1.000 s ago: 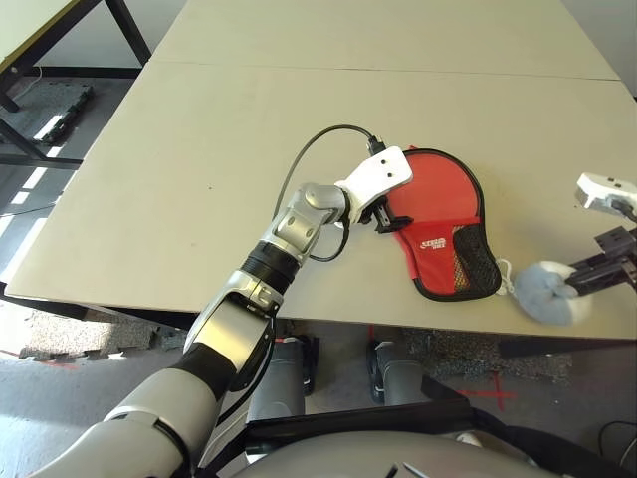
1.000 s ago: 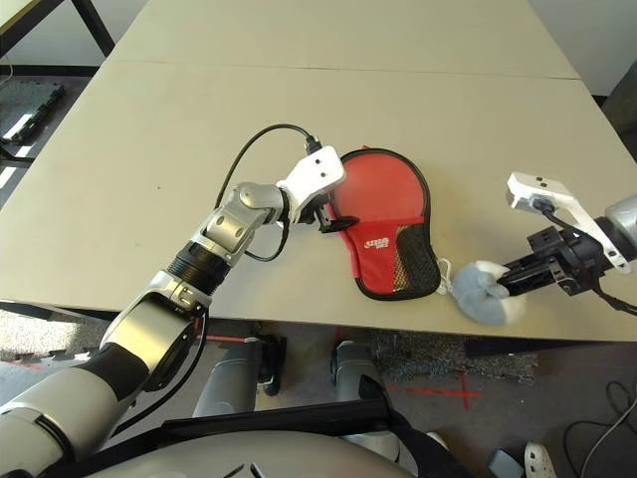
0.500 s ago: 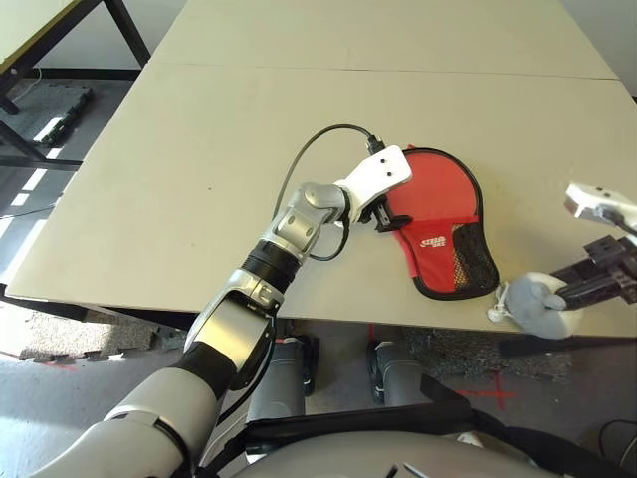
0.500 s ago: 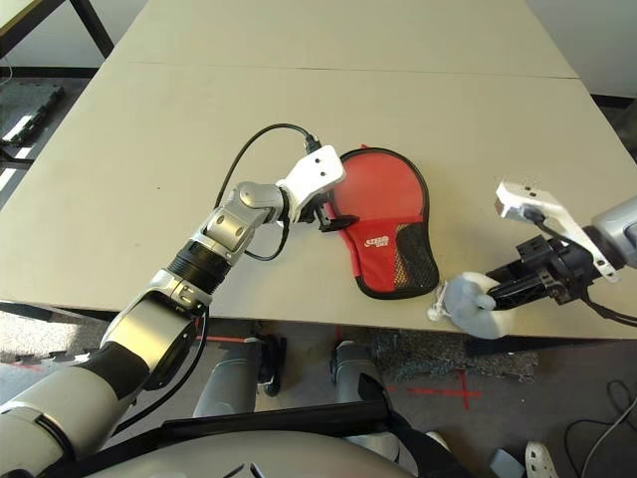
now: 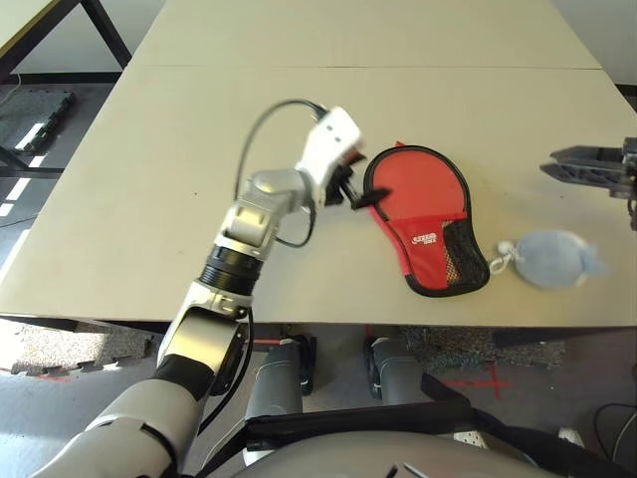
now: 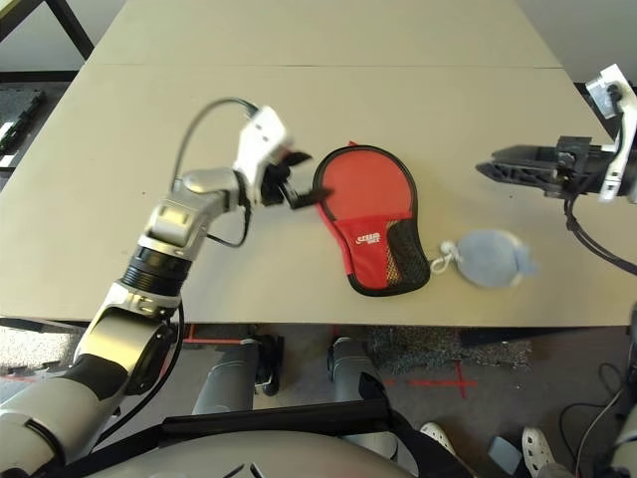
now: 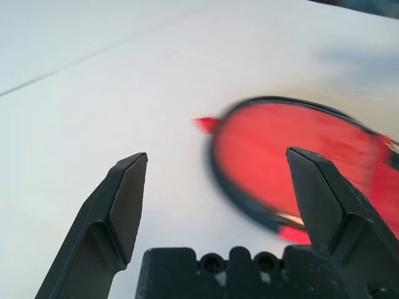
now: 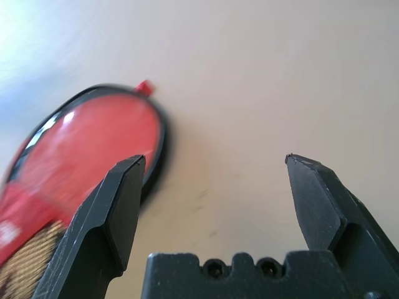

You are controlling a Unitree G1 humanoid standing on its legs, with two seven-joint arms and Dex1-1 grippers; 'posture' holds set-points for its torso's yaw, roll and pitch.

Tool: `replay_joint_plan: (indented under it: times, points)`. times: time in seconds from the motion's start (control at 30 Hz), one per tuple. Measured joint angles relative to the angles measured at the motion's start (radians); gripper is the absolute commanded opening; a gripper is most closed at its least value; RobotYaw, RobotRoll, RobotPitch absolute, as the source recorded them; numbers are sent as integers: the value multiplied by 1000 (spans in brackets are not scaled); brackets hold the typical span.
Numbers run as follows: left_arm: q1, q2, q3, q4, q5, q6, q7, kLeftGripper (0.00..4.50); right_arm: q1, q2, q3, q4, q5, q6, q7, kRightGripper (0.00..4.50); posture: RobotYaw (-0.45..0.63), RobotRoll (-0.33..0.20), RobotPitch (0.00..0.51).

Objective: Store the ping-pong paddle in its case and zip it.

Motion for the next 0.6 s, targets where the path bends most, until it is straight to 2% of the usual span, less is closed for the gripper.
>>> replay_joint_plan:
  times: [0.17, 0.3, 0.5, 0.6]
  points:
    - [46, 65, 151, 130, 7, -151, 199, 4500, 75, 77, -157, 33, -52, -232, -243, 4475, -49, 0, 194]
    - [52, 103, 253, 275, 9, -308, 342, 4500, 130, 154, -241, 64, -79, -320, -396, 4475, -43, 0, 192]
    - [54, 135, 316, 432, 3, -459, 432, 4500, 154, 209, -335, 72, -117, -423, -602, 4475, -42, 0, 189]
    - [55, 142, 318, 468, 2, -507, 441, 4500, 155, 224, -365, 74, -130, -443, -649, 4475, -42, 0, 181]
